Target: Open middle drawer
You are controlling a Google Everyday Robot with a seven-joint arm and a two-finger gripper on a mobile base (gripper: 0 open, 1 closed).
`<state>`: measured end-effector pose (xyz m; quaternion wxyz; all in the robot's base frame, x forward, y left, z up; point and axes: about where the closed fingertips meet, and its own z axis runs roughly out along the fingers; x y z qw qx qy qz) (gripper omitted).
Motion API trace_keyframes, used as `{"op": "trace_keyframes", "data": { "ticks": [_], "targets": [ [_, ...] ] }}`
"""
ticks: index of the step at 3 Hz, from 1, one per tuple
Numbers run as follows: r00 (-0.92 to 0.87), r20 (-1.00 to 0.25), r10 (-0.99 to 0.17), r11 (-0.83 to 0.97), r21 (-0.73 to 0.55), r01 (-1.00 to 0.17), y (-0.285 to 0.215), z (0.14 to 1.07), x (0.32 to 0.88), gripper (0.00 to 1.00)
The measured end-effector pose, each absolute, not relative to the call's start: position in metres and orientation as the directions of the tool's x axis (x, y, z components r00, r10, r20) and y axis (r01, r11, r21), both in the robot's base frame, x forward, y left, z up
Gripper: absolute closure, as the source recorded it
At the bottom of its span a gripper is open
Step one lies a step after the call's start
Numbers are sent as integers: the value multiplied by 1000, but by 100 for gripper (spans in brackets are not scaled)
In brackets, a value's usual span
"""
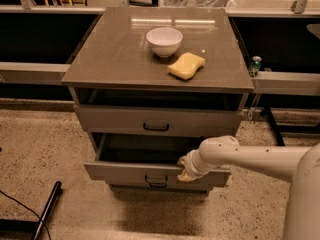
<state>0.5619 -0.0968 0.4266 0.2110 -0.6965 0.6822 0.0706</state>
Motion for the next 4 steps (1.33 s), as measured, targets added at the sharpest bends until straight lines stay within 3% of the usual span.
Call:
{"op": "trace_keyframes", "data": {
  "ticks": [1,3,4],
  "targets": [
    [59,-386,-921,20,-197,-980,-97,429,563,55],
    [59,-386,-921,20,-197,-980,-97,429,563,9],
    [56,-378,-924,15,-183,-983,-96,425,562,0]
  ]
}}
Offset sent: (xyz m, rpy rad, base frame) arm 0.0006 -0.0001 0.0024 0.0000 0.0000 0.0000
